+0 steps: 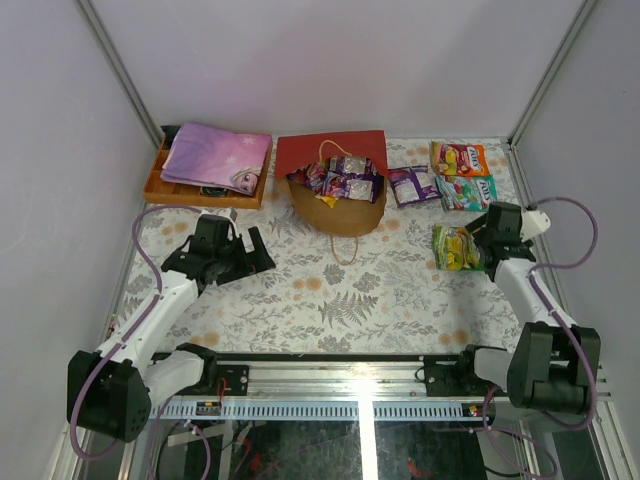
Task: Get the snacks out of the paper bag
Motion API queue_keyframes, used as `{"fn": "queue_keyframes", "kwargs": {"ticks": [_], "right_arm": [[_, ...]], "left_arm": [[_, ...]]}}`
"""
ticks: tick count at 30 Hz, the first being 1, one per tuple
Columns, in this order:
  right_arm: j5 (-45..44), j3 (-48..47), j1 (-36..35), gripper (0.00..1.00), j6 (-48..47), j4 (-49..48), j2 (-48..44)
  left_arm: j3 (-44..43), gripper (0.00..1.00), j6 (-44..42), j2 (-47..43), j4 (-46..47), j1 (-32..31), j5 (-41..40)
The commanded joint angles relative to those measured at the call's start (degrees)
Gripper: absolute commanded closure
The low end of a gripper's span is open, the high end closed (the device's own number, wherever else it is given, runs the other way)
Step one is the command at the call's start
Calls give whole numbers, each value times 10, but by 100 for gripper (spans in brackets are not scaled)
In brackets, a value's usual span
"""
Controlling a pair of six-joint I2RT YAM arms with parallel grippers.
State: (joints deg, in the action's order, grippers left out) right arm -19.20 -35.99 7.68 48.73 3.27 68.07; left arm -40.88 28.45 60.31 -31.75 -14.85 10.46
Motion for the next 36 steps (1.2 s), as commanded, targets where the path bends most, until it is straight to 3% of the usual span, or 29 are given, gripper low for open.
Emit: {"fn": "queue_keyframes", "kwargs": {"ticks": [1, 4, 10, 30, 36], "right_arm": [[-104, -108, -83, 18, -115, 77, 32], [-123, -131, -119, 8, -143, 98, 68], [-131, -104, -121, 0, -154, 108, 88], [-55, -129, -120, 1, -174, 59, 231], [-14, -141, -82, 1, -158, 74, 252]], "left_arm": [[-7, 0, -8, 4, 14, -3, 0], [-7, 0, -9, 4, 14, -3, 1], [-7, 0, -9, 1, 14, -4, 4], [-7, 0, -12, 6, 19, -7, 24], [-5, 0, -12, 10, 22, -7, 35]]}}
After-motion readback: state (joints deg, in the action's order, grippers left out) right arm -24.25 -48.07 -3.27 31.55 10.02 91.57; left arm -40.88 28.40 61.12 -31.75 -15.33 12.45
